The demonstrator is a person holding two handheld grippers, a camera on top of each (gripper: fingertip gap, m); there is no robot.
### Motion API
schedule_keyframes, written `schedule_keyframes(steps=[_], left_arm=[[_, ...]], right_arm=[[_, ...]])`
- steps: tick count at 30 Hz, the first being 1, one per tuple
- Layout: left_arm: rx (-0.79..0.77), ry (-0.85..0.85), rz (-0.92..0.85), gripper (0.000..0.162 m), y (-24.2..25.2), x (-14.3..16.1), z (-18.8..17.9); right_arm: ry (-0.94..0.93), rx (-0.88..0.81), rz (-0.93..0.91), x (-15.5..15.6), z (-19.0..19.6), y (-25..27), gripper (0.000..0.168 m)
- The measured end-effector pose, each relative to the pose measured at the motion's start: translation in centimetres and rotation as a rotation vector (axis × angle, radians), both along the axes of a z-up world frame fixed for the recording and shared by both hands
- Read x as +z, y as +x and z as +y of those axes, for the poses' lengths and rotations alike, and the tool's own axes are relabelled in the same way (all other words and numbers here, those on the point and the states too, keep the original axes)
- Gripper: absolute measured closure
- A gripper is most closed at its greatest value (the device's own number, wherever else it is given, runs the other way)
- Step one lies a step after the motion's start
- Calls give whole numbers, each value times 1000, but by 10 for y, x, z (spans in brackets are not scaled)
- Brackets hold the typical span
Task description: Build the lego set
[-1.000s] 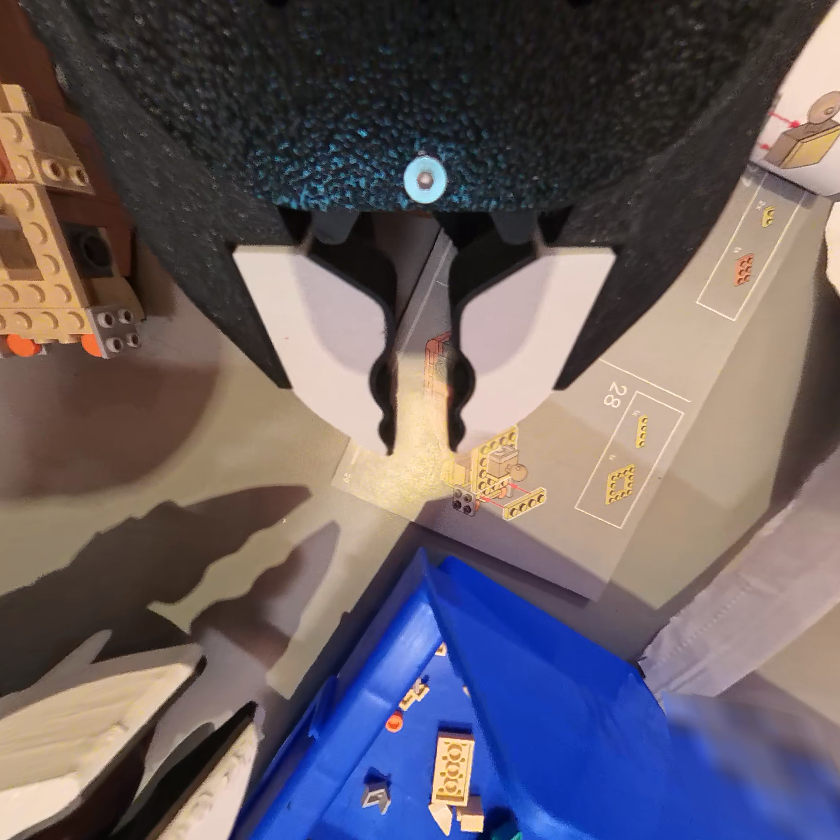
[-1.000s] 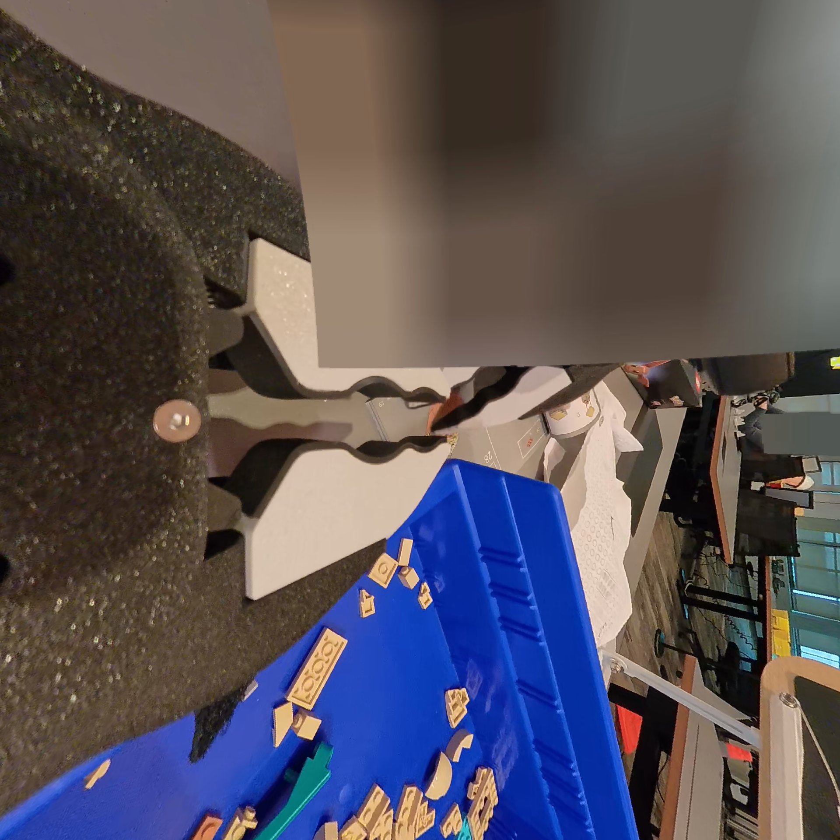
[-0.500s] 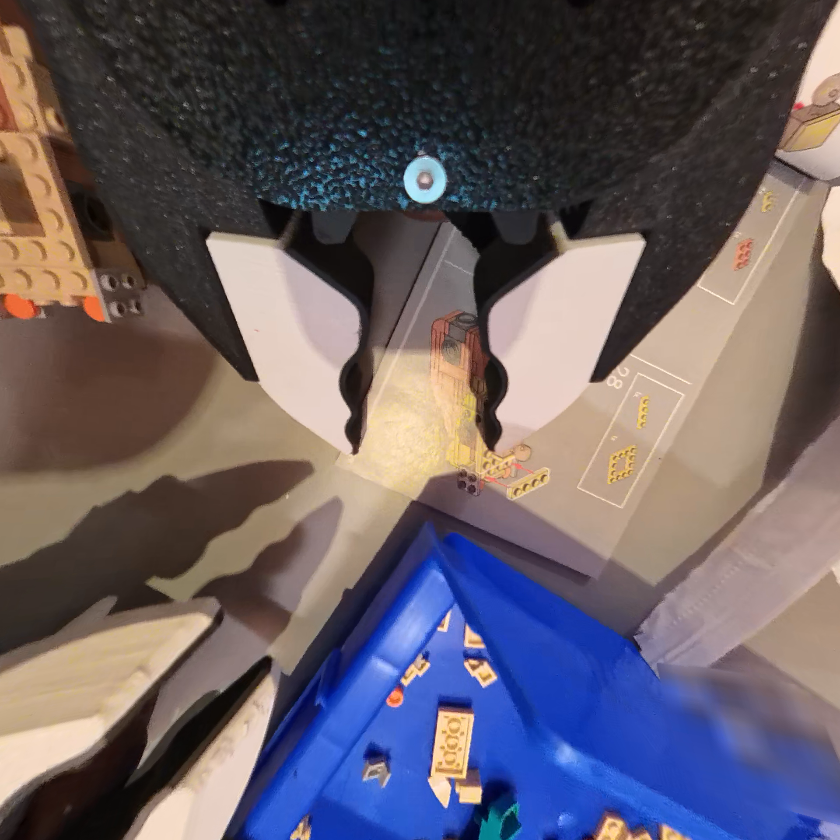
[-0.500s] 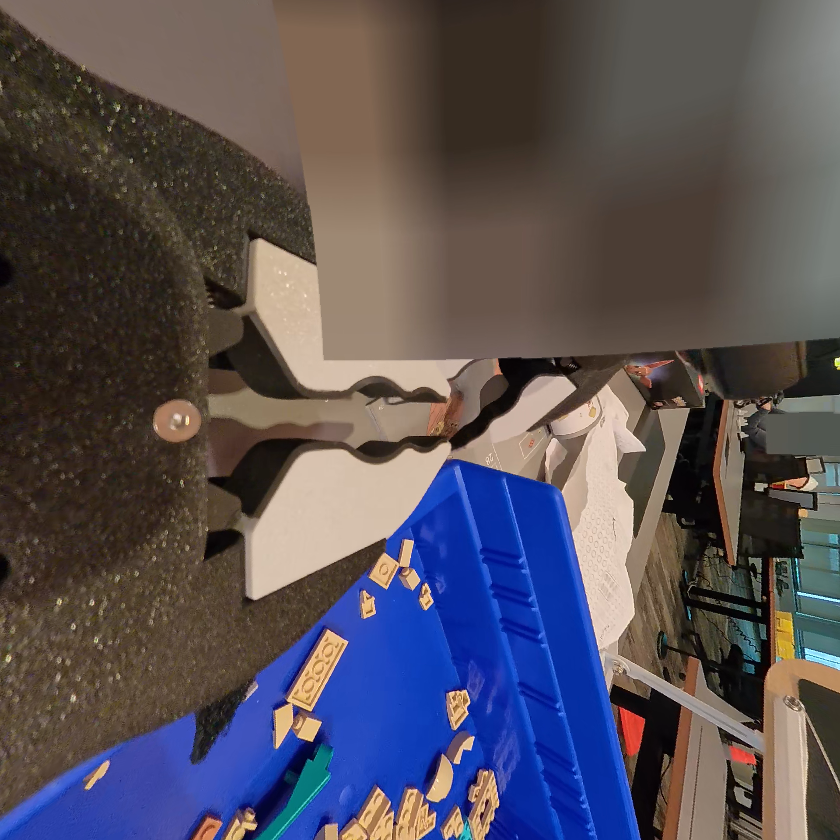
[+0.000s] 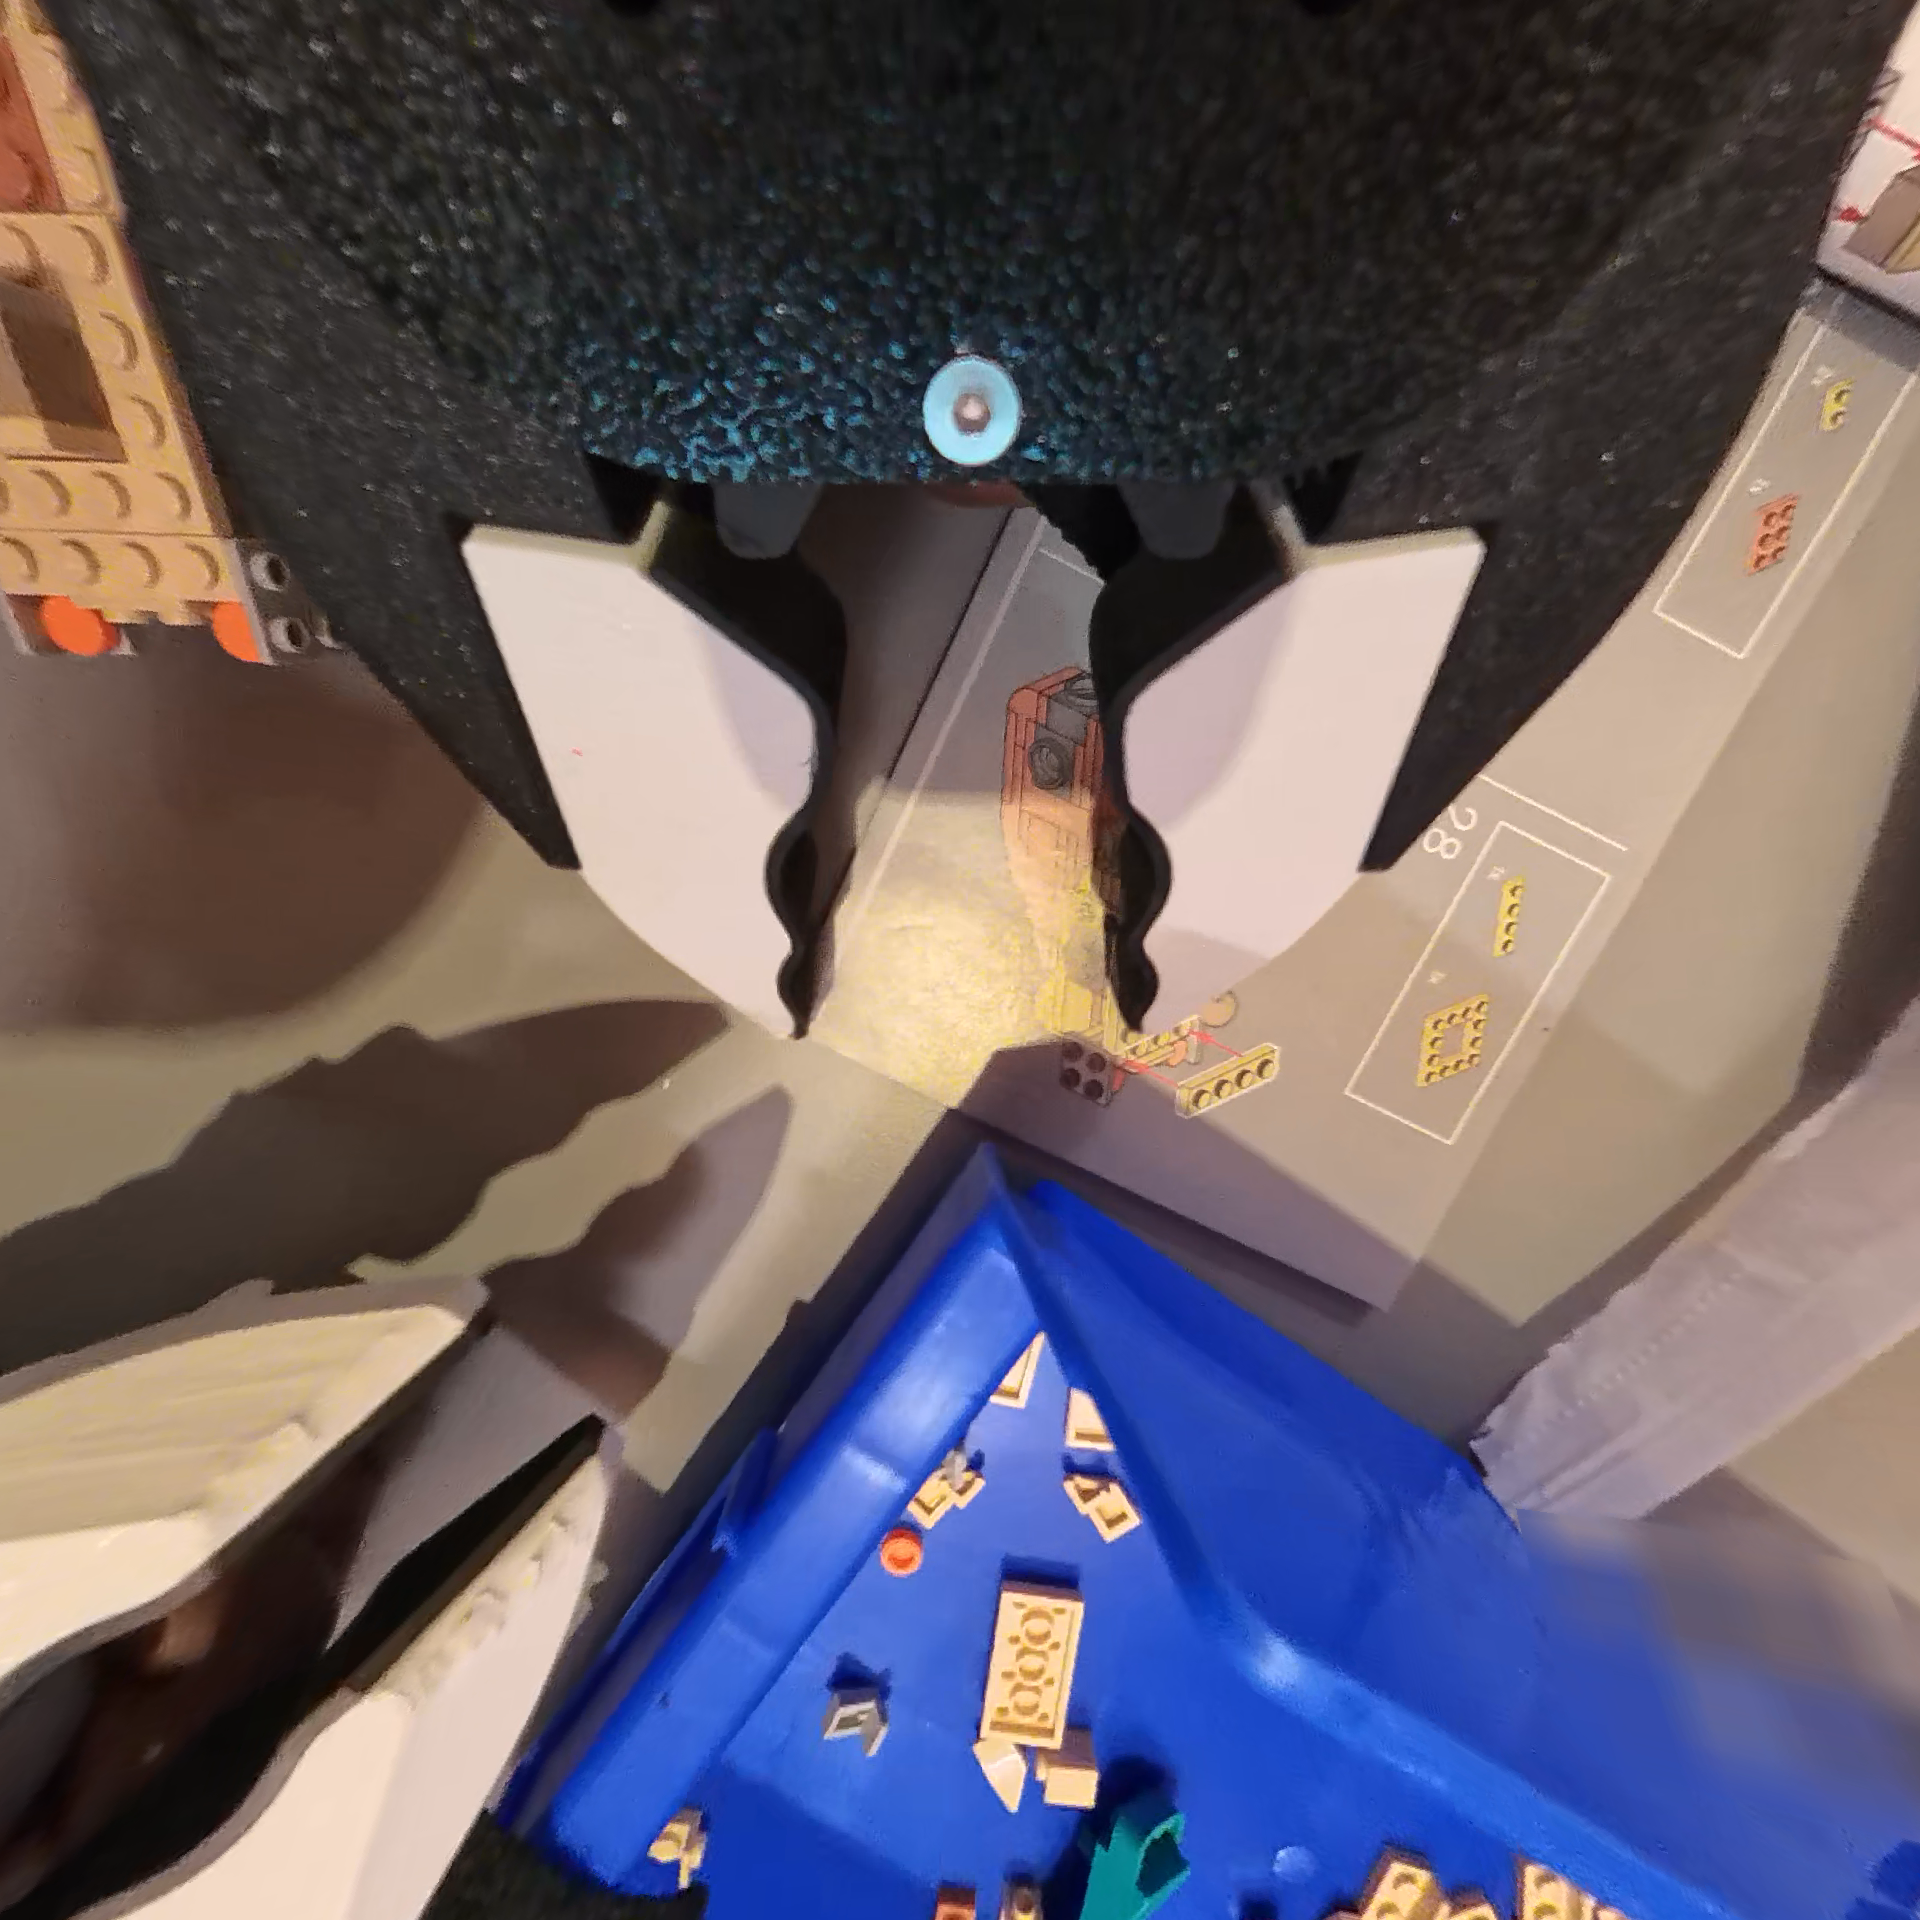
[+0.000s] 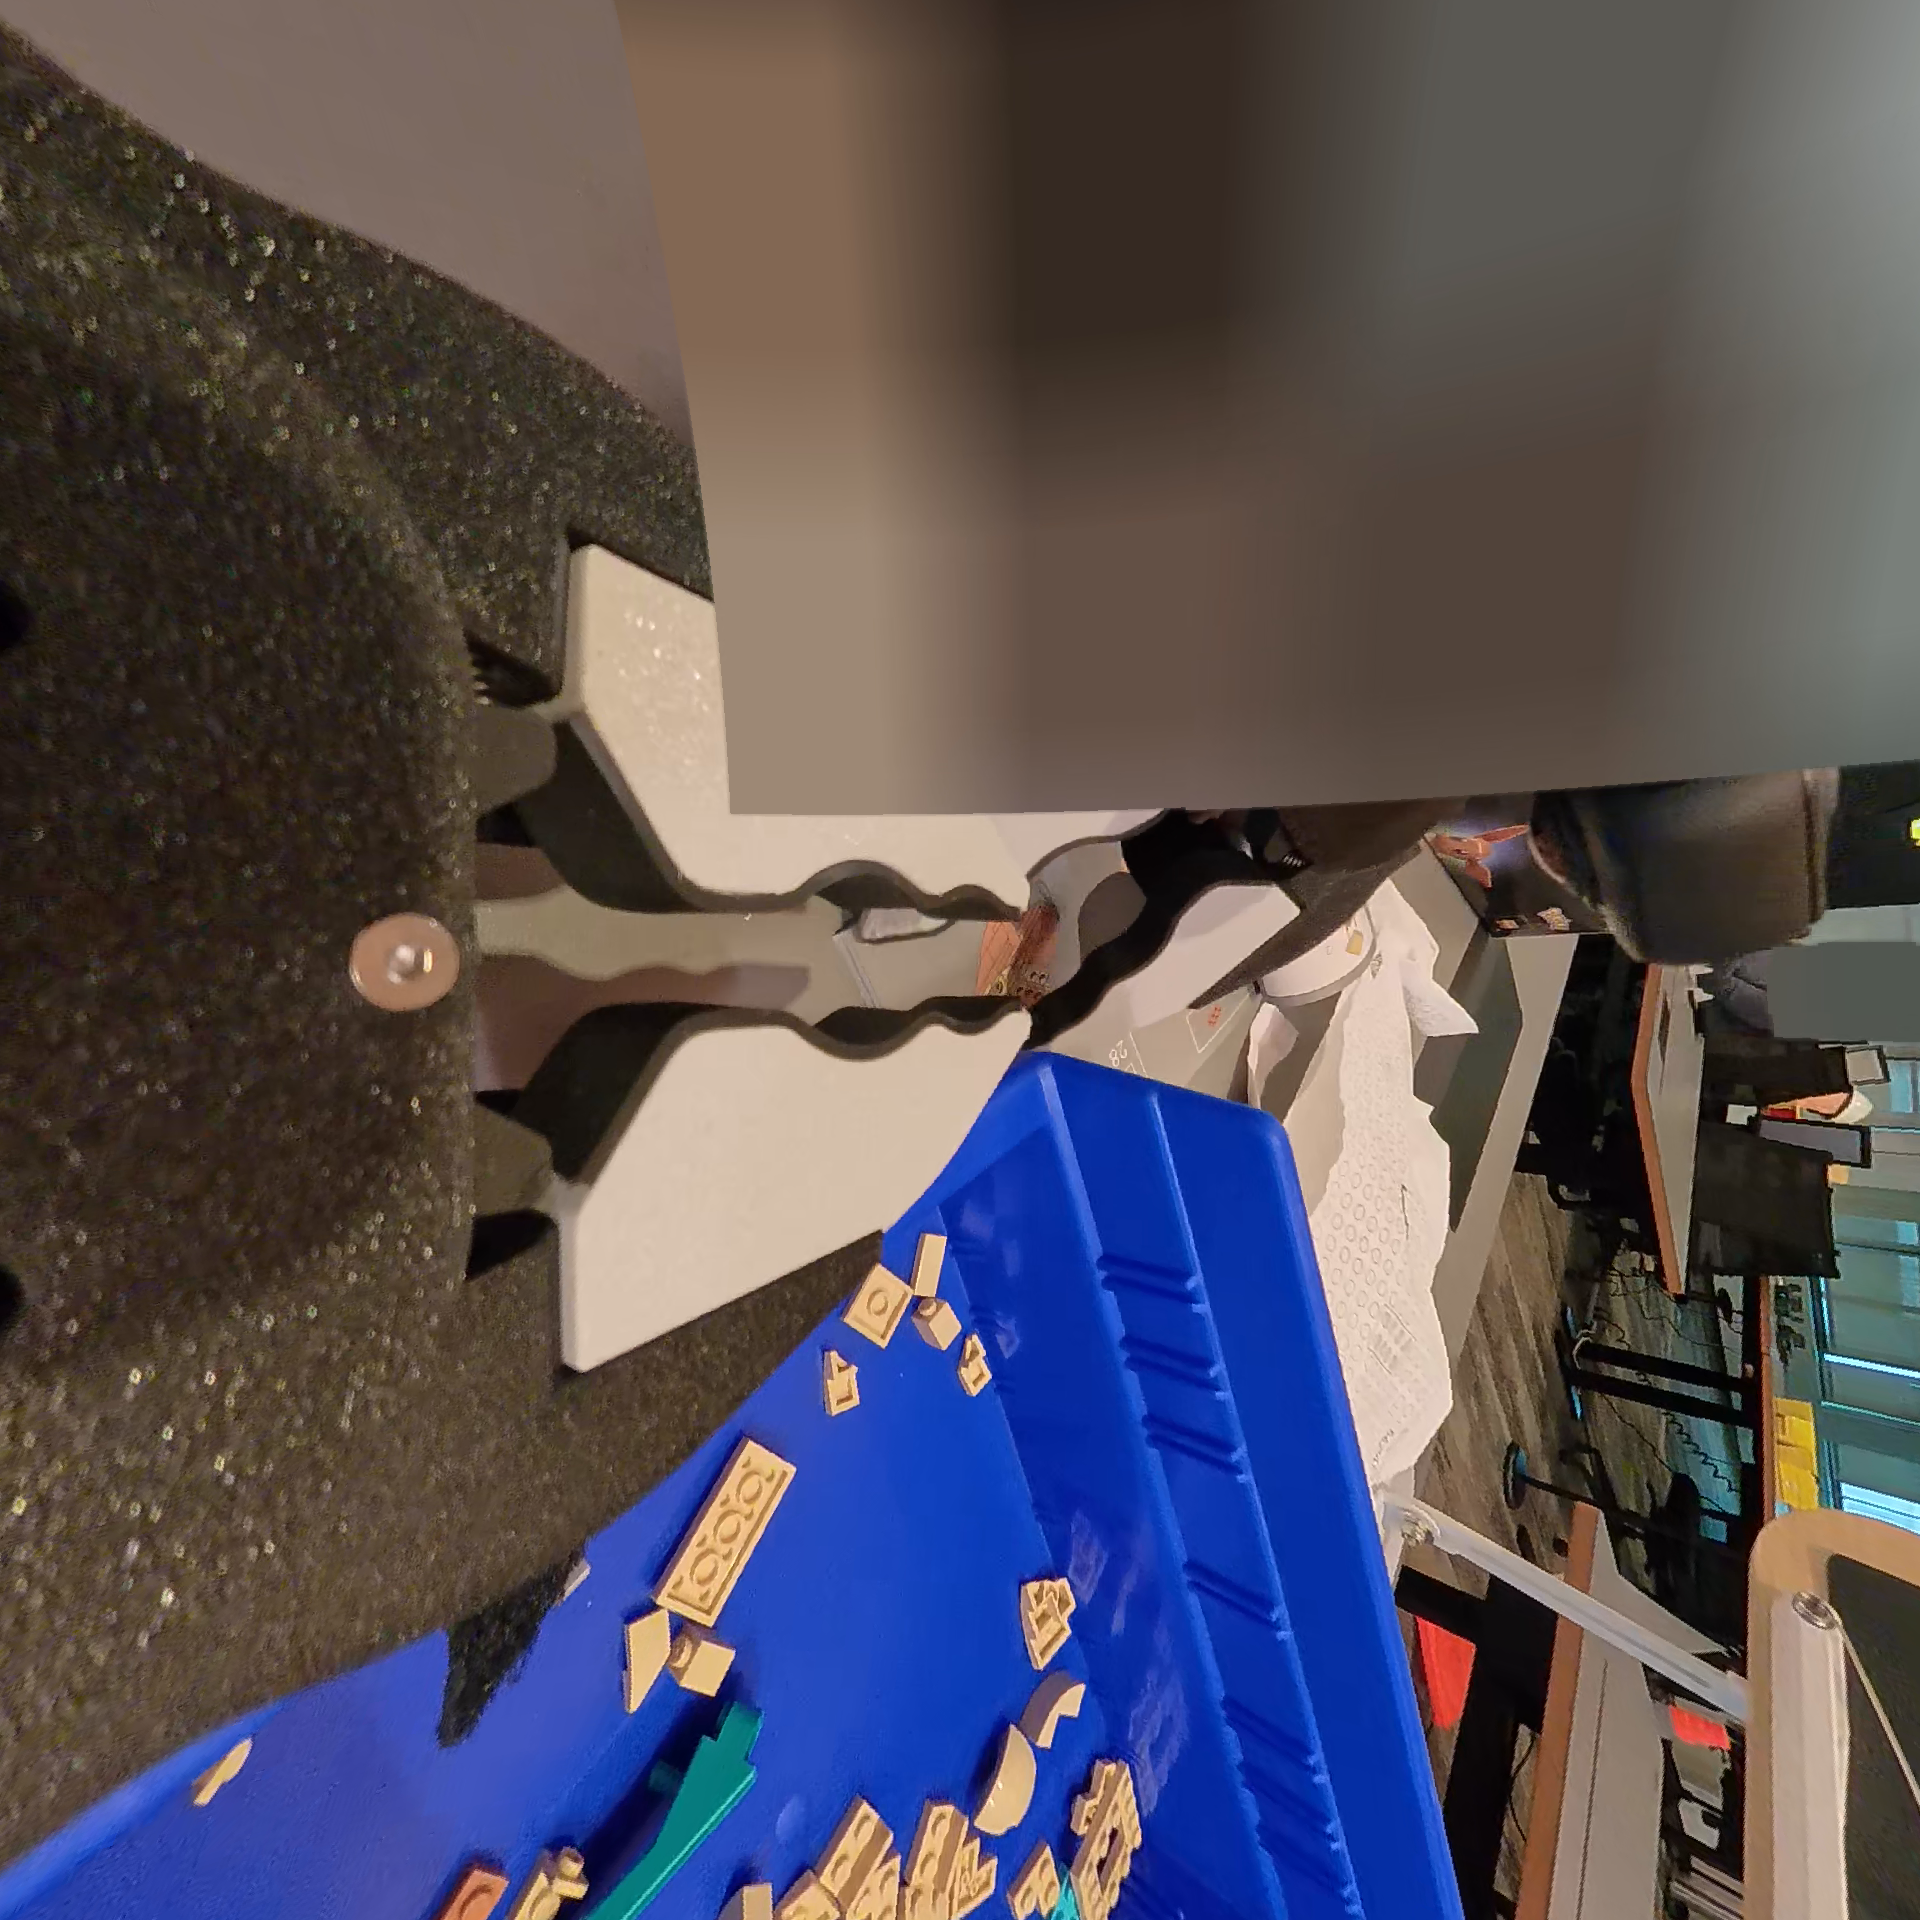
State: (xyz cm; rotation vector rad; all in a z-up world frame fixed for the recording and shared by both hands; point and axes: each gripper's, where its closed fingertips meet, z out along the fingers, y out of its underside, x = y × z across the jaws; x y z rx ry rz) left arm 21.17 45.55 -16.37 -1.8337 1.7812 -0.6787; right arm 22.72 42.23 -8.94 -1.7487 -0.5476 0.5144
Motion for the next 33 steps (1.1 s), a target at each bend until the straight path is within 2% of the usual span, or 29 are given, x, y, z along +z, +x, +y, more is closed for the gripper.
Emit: schedule_keyframes(steps=[11, 14, 16, 19, 22, 24, 33], left_arm=[[18, 11, 4, 110, -1, -1, 2], [12, 9, 4, 125, -2, 0, 1], [12, 6, 0, 128, -2, 0, 1], [2, 0, 7, 128, -2, 0, 0], [-17, -54, -6, 117, -1, 3, -8], [-14, -28, 0, 113, 0, 1, -6], [-7, 15, -7, 113, 1, -1, -4]], right_arm=[[-1, 1, 2, 0, 0, 0, 155], [-3, 1, 1, 0, 0, 0, 155], [-4, 2, 0, -1, 0, 0, 155], [-4, 2, 0, -1, 0, 0, 155], [-5, 2, 3, 0, 0, 0, 155], [-5, 3, 3, 0, 0, 0, 155], [-5, 3, 3, 0, 0, 0, 156]])
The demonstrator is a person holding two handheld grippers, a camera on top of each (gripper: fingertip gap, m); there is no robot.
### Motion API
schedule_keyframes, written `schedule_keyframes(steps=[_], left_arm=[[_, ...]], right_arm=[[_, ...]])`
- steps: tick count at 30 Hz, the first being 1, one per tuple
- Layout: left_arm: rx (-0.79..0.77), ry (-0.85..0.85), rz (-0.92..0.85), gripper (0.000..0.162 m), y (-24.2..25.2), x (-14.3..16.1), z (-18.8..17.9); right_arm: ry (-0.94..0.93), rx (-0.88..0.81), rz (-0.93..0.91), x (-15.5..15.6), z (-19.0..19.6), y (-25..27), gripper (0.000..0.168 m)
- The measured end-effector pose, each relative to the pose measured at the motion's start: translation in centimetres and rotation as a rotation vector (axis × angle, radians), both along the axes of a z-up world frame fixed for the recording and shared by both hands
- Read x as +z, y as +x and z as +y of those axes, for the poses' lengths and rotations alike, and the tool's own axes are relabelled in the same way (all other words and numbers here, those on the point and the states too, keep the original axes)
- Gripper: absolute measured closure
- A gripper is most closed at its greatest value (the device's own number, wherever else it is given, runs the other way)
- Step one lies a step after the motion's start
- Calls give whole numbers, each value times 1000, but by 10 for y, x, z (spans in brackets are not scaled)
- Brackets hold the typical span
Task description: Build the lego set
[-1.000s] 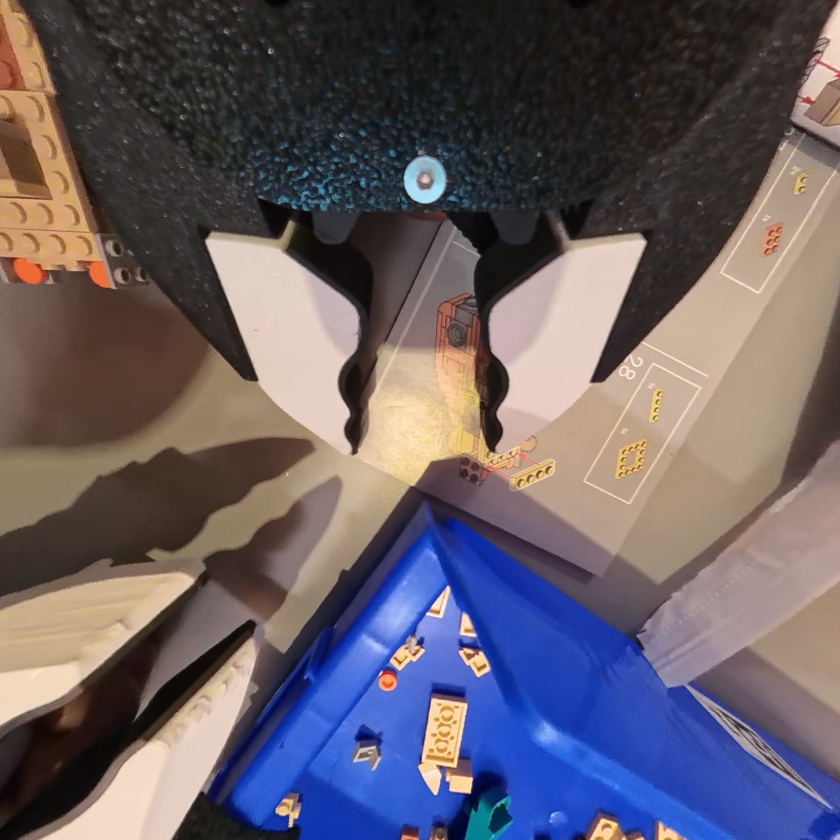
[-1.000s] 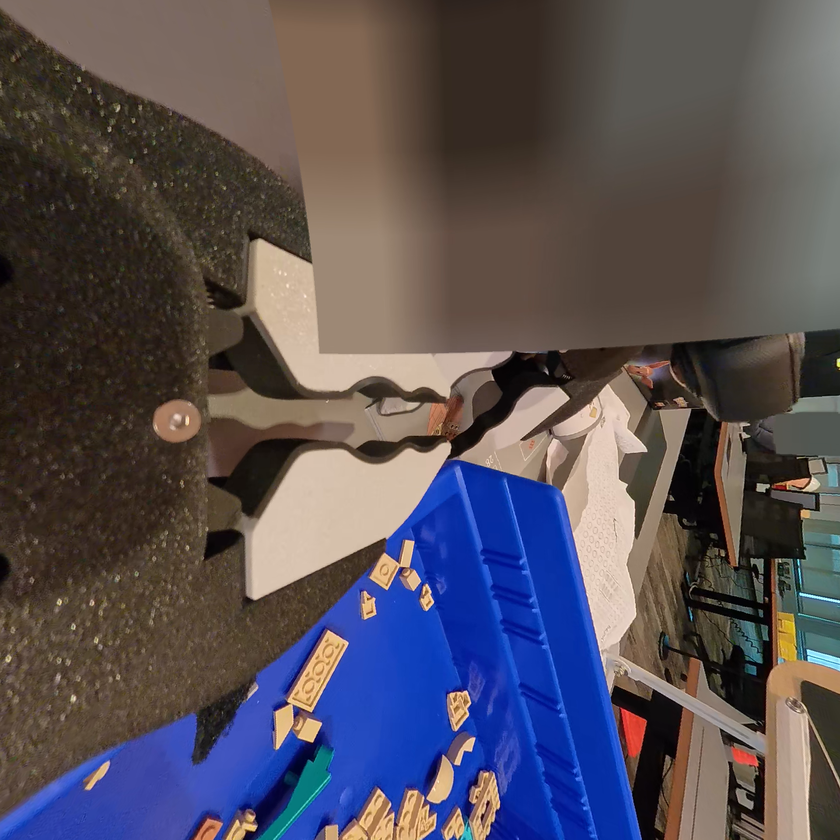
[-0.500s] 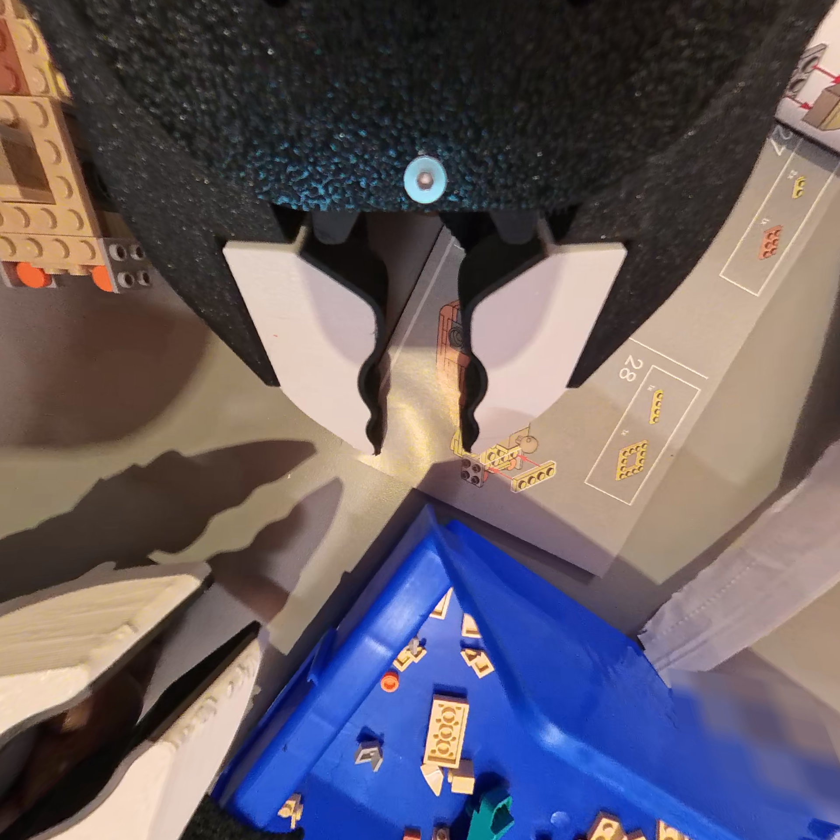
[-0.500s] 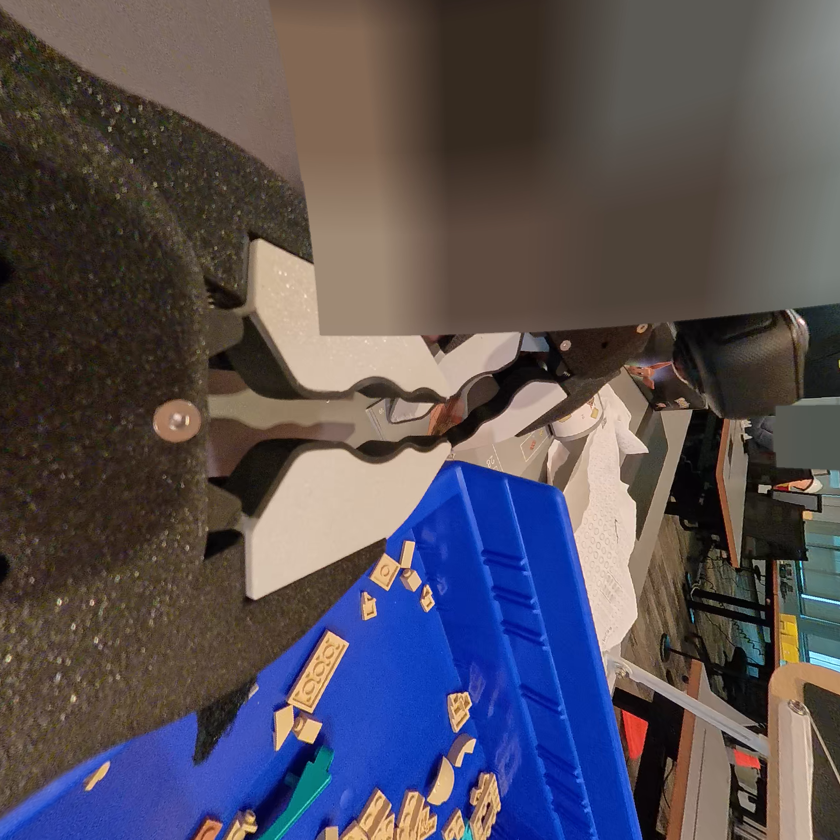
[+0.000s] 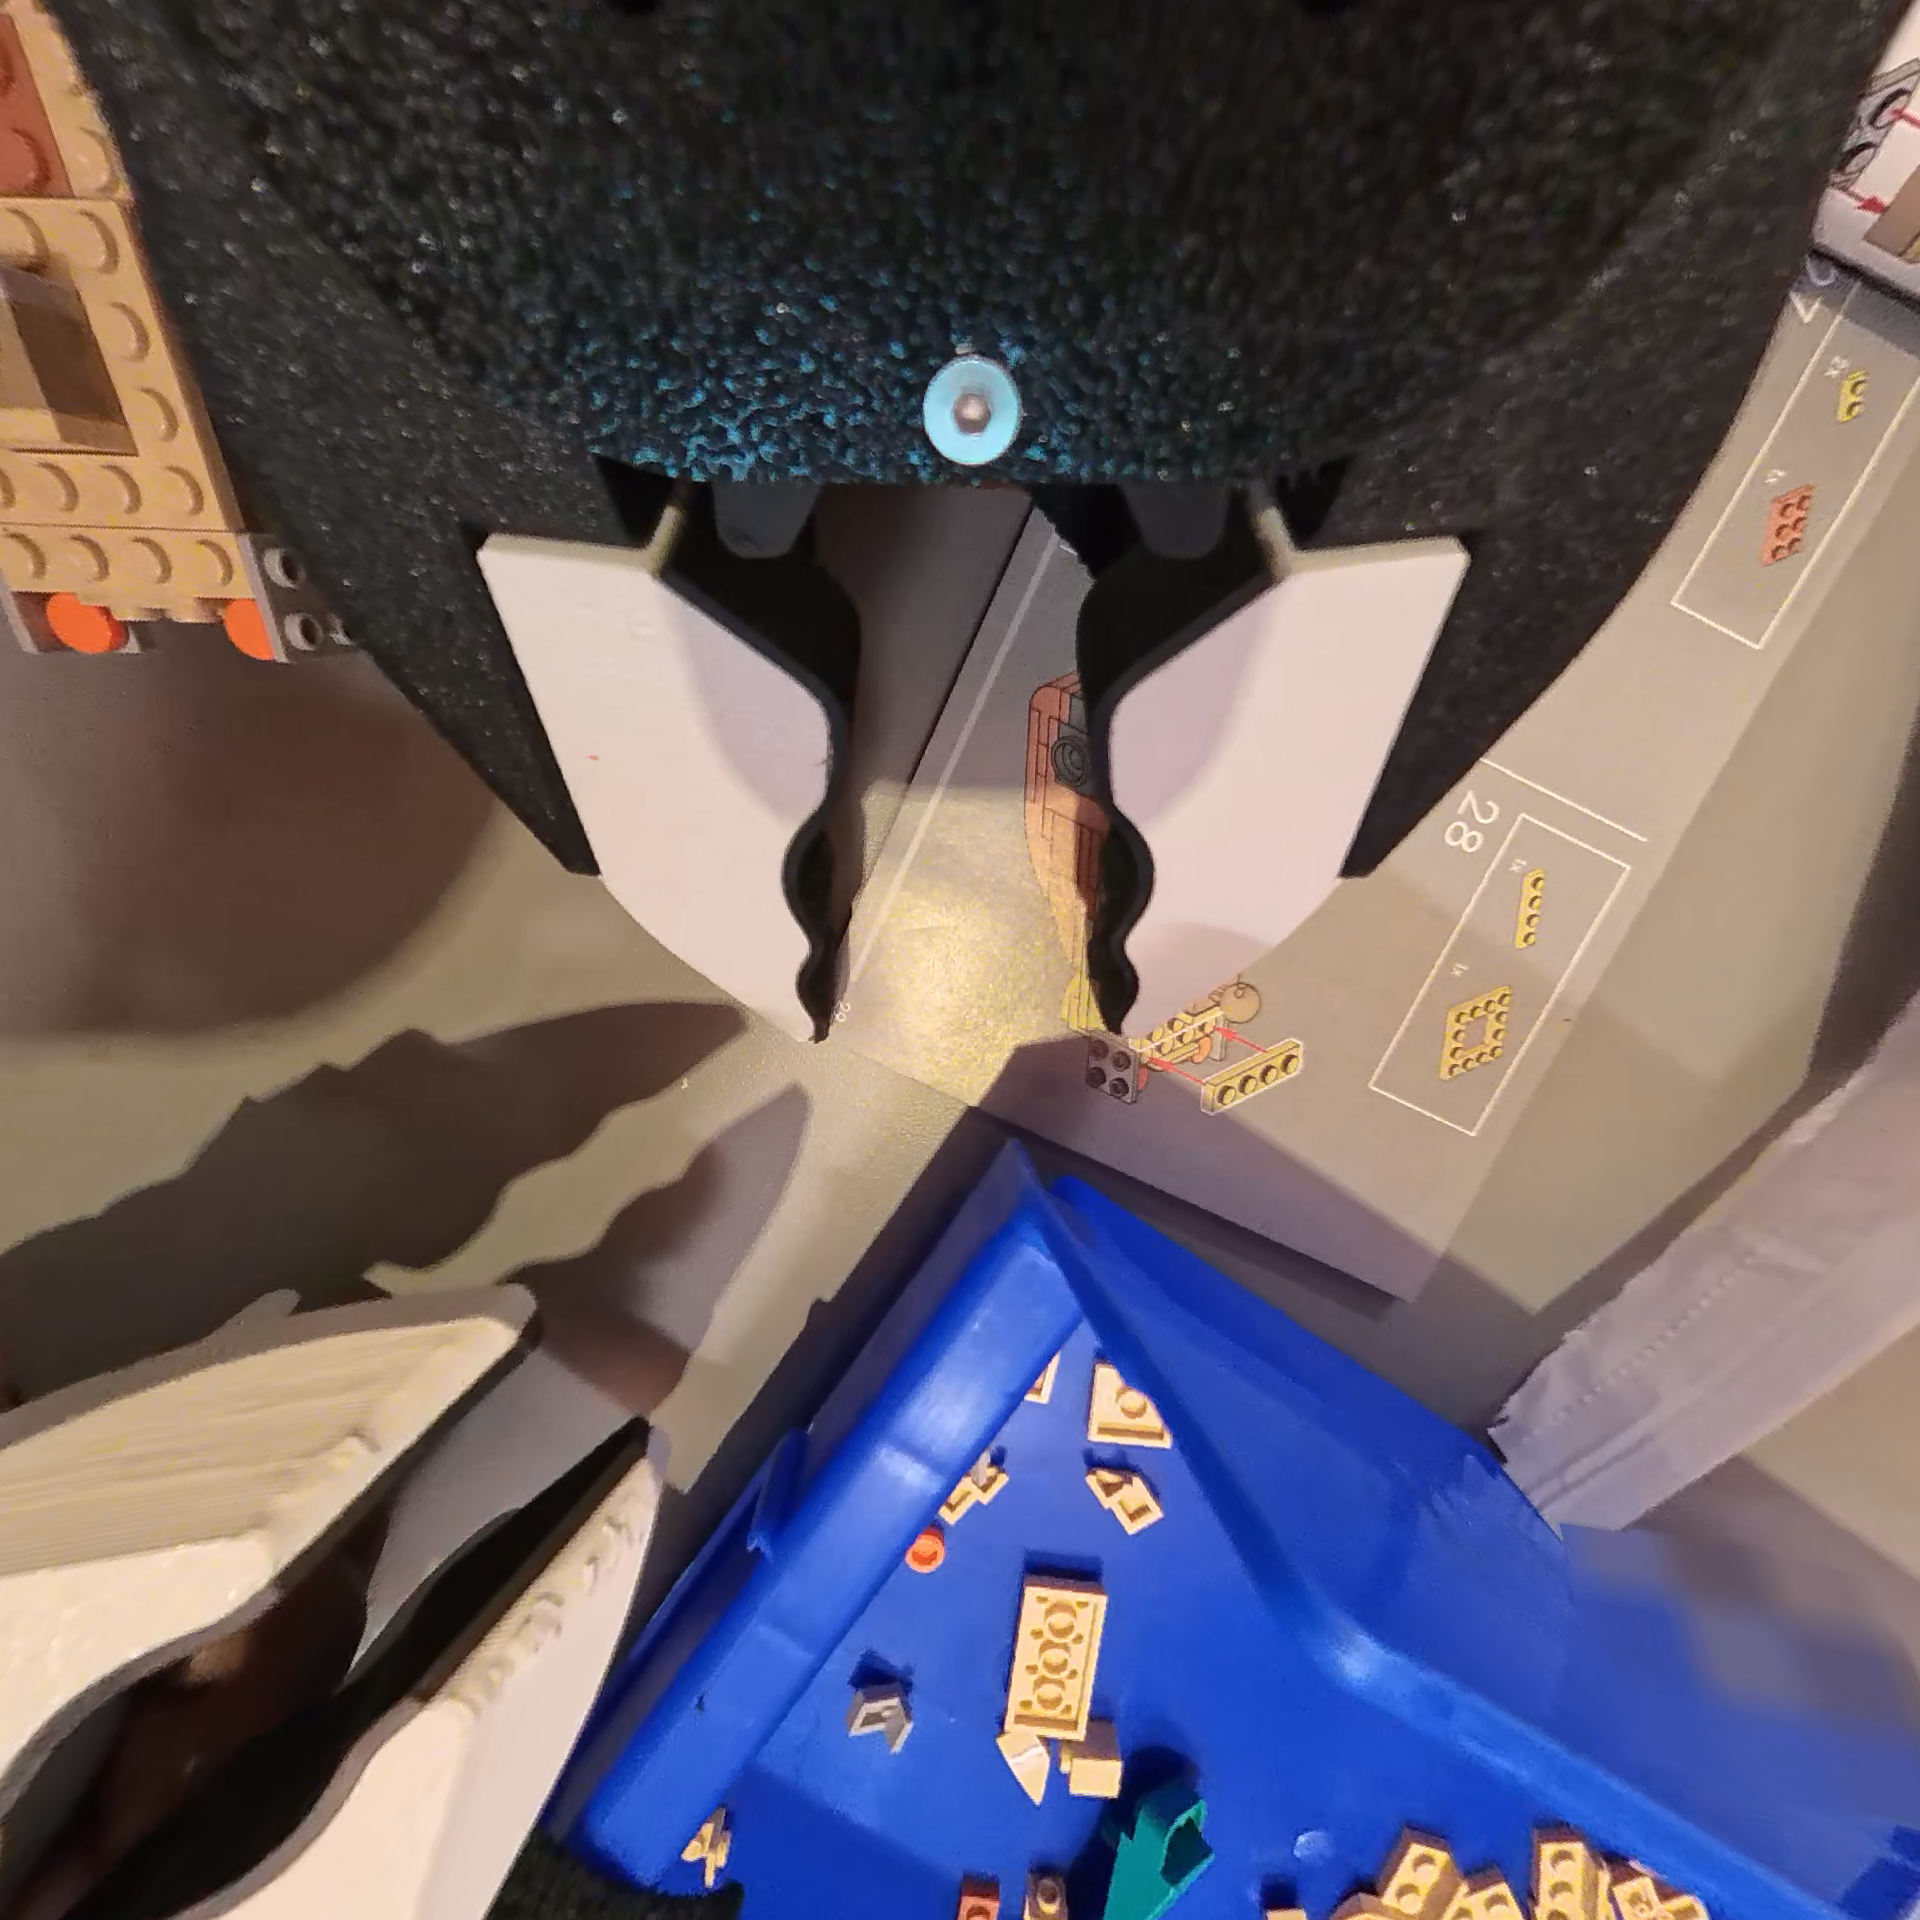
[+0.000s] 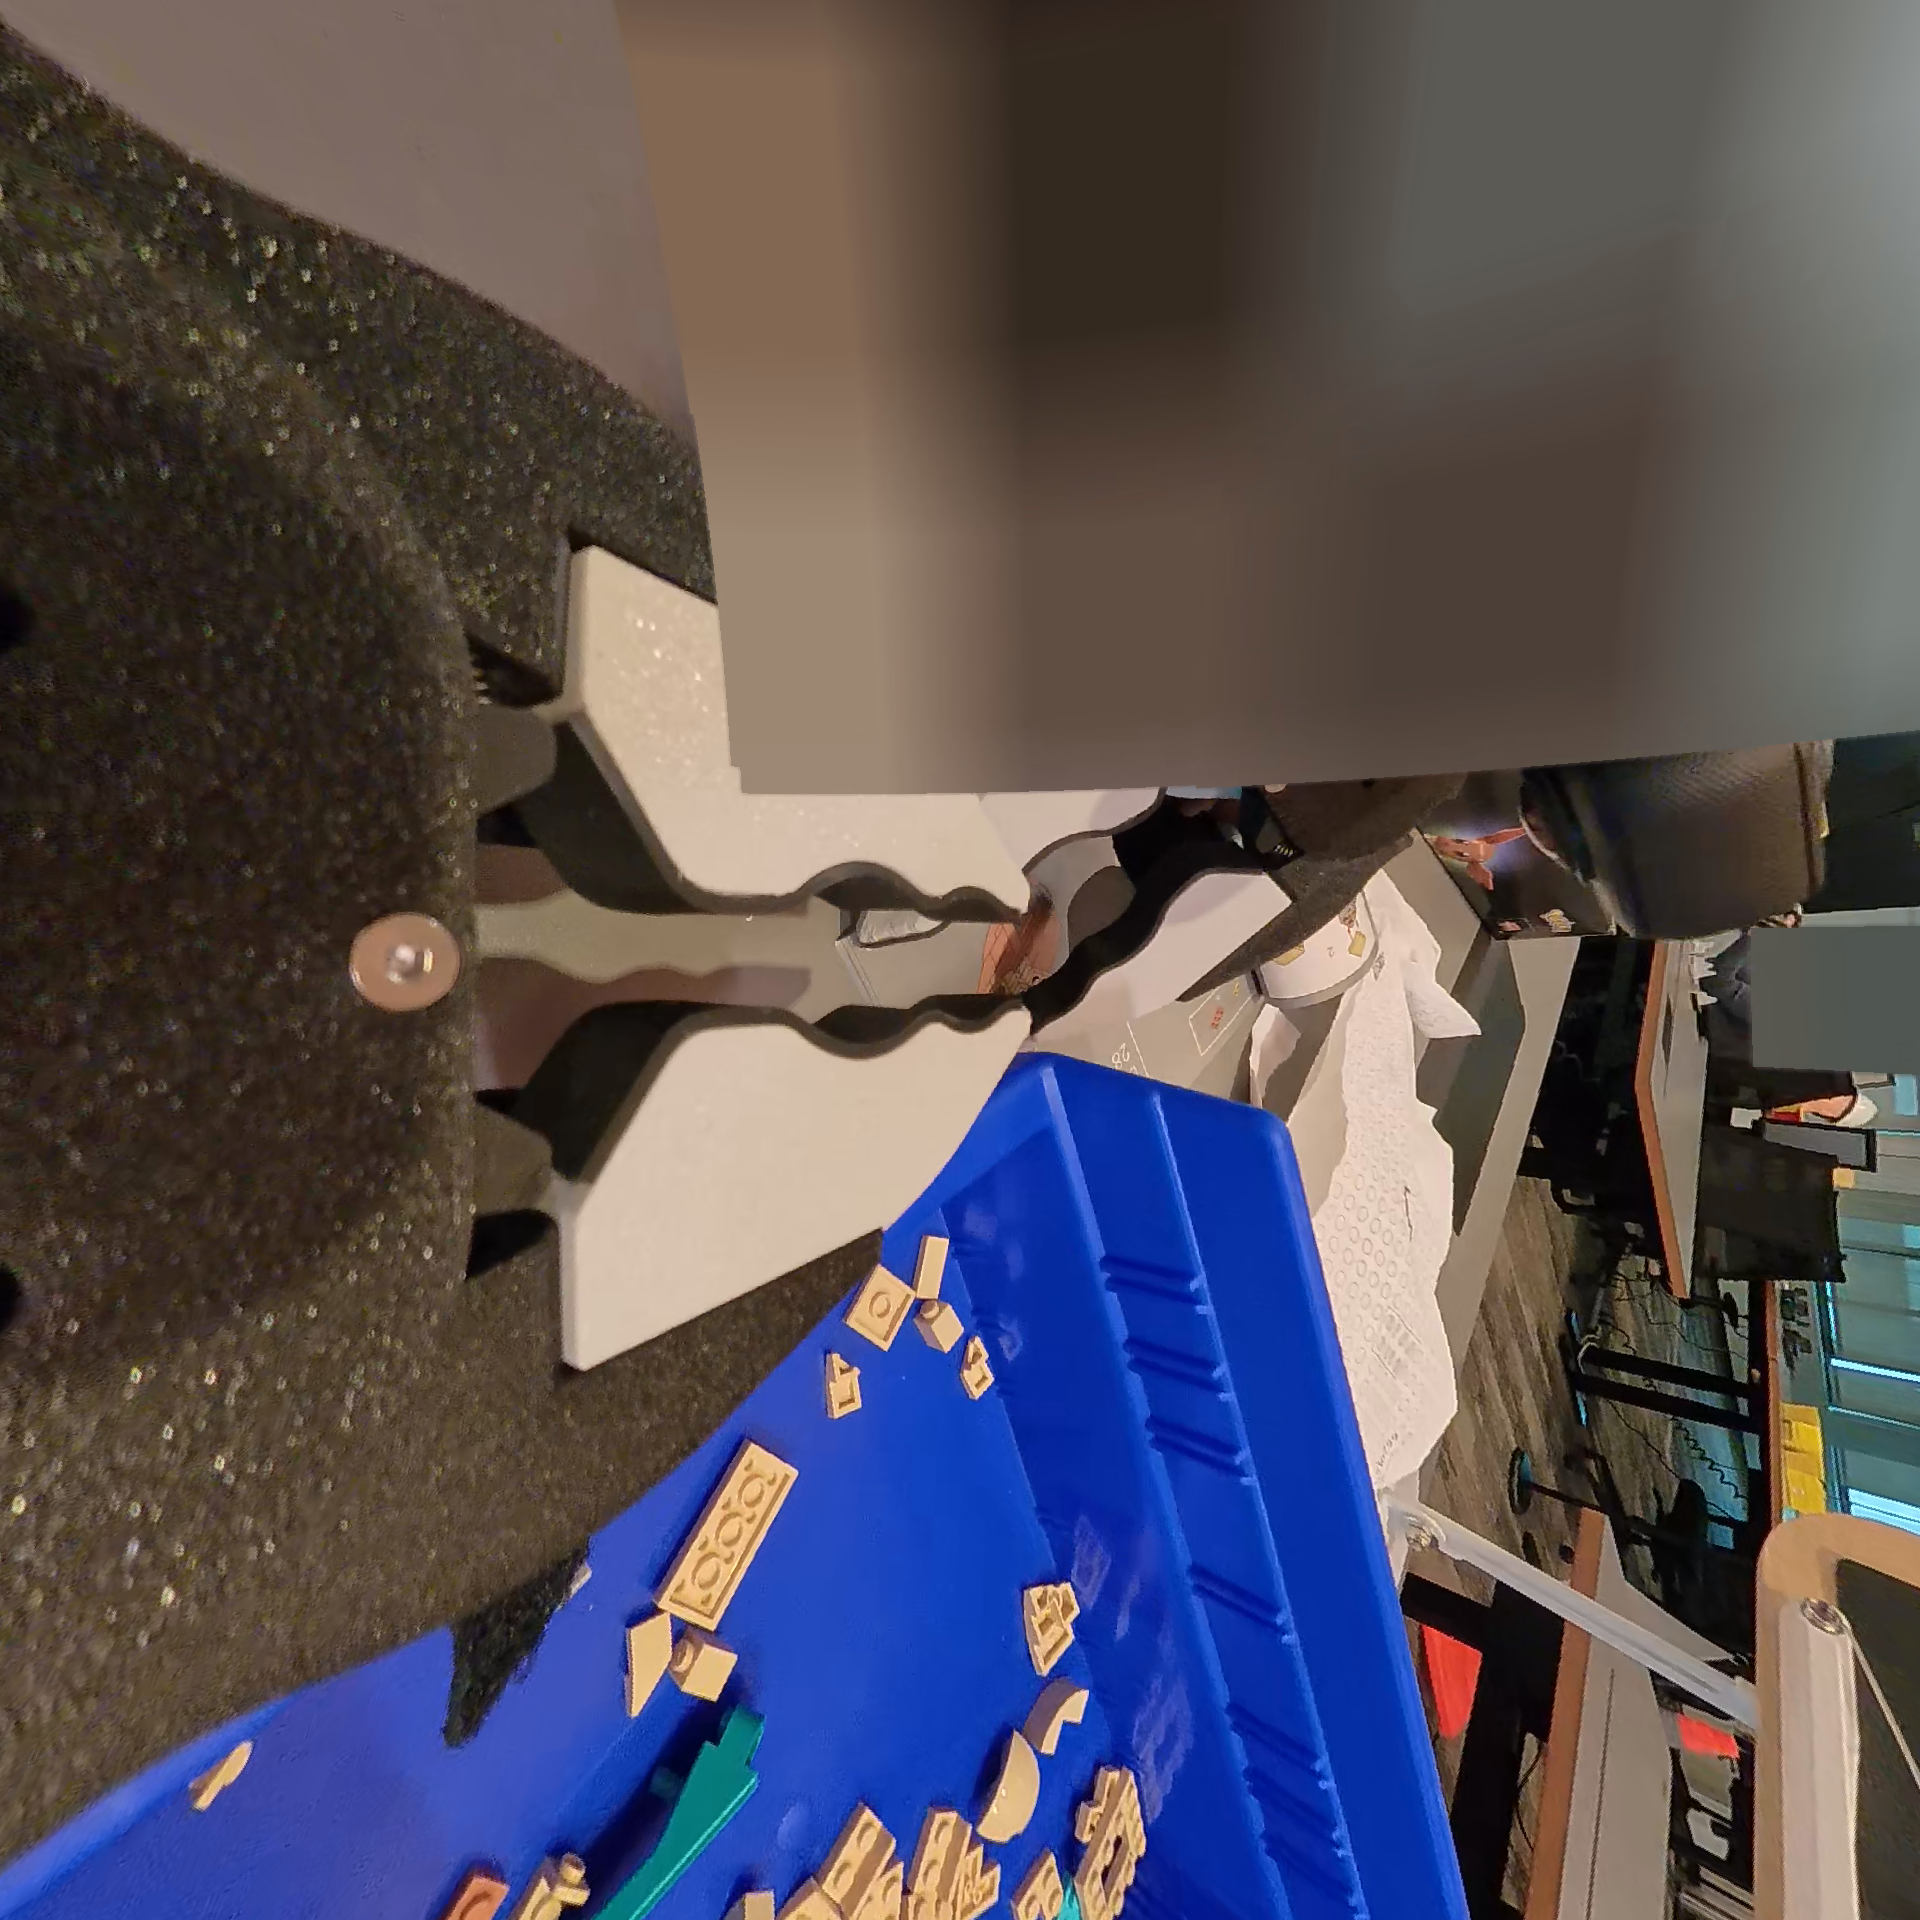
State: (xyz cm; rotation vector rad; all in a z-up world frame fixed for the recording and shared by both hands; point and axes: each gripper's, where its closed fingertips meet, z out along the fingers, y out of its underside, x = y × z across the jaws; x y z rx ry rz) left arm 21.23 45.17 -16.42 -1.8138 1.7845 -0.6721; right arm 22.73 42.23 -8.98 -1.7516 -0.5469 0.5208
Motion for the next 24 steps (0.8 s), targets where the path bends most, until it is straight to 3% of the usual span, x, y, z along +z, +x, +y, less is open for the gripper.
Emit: schedule_keyframes(steps=[20, 24], left_arm=[[10, -16, 3, 126, 0, 1, 3], [-2, -38, -6, 115, 1, 4, -3]], right_arm=[[0, -1, 1, 0, 0, 0, 156], [0, 0, 3, 0, 0, 0, 156]])
